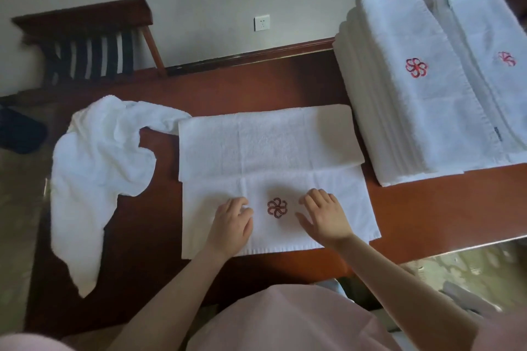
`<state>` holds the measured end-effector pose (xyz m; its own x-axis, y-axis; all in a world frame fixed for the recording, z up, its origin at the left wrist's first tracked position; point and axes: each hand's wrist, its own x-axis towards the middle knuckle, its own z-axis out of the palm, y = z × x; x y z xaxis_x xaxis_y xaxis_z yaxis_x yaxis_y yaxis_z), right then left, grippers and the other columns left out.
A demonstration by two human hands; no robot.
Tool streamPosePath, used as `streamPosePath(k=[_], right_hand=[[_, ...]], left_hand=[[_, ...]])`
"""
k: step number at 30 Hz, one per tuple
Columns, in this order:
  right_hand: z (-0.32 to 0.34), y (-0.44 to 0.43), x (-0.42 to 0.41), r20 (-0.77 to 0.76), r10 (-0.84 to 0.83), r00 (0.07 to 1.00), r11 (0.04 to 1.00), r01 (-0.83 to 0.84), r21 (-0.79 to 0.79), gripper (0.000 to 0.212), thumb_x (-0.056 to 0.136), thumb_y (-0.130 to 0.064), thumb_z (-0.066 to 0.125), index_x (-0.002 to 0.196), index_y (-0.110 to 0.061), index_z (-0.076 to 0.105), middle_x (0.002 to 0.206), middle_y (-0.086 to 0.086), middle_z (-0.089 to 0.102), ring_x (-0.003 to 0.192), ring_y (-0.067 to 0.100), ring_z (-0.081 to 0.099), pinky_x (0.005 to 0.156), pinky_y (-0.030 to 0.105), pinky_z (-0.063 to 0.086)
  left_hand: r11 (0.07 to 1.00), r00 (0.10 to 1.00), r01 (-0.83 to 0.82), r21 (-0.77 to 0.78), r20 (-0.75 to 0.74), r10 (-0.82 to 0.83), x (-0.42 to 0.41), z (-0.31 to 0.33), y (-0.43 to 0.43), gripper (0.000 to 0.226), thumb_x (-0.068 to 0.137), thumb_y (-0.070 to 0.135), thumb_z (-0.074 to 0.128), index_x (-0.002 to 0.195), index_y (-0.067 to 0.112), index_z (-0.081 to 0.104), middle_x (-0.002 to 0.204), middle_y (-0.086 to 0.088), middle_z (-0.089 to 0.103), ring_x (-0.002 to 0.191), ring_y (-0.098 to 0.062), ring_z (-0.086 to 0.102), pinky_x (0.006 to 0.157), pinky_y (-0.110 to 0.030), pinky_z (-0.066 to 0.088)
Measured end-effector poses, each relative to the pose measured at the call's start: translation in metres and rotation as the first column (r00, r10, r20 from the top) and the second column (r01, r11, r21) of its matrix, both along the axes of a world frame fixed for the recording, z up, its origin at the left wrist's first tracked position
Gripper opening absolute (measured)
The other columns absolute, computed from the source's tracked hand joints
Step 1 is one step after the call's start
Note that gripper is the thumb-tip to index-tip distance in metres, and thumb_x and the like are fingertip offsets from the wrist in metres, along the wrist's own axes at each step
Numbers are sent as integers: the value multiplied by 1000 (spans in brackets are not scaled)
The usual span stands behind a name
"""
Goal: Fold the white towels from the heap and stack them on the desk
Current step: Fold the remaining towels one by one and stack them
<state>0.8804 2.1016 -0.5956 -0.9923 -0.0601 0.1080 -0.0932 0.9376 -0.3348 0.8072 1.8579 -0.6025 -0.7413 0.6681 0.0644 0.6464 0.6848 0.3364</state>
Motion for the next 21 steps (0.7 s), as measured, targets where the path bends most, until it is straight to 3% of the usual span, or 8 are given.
streamPosePath(k=[3,8,12,15,17,19,21], right_hand=[[-2,-3,31,68,15,998,1000,-16,14,35,68,-32,82,90,-10,66,88,4,60,76,25,60,65,34,50],[3,2,64,214,43,976,992,-66,103,48,58,-43,80,94,-14,67,93,3,62,82,25,61,70,35,53],[6,1,55,141,58,988,990,-75,119,26,51,-13,80,73,-10,66,77,5,62,63,25,59,47,29,48],[7,9,46,87,106,991,979,-119,167,13,56,1,60,66,-8,62,68,6,57,53,24,53,40,25,38],[10,22,43,80,88,993,976,-102,192,15,57,3,56,66,-7,61,66,7,56,51,25,52,39,26,38],[17,34,40,97,30,995,976,-50,211,28,43,10,70,64,-6,61,63,6,56,49,25,52,38,27,38],[28,44,31,113,-40,993,977,15,214,33,40,12,73,62,-7,59,60,5,54,49,25,51,40,29,39]], left_hand=[[1000,997,-22,-12,68,22,20,-1,-8,12,75,20,68,78,9,65,89,-5,57,79,-21,58,66,-35,50],[997,991,8,-81,131,2,44,3,-19,37,62,31,80,89,10,66,91,-3,58,79,-21,60,66,-33,50],[996,993,5,-90,118,5,47,9,-16,28,59,16,84,79,9,65,85,-3,60,73,-20,60,57,-30,50],[989,995,19,-145,98,-5,39,13,-16,24,56,-4,79,70,7,63,77,-4,59,66,-21,59,52,-30,50],[978,995,-13,-207,93,33,30,15,-19,25,54,-10,76,67,7,63,72,-5,59,62,-23,57,51,-32,50],[959,989,-66,-275,108,99,18,17,-24,19,62,-7,73,72,7,64,74,-4,59,65,-23,57,57,-34,50],[946,983,-118,-304,101,155,2,22,-26,12,72,-1,69,80,7,66,78,-3,60,71,-22,56,64,-33,47]])
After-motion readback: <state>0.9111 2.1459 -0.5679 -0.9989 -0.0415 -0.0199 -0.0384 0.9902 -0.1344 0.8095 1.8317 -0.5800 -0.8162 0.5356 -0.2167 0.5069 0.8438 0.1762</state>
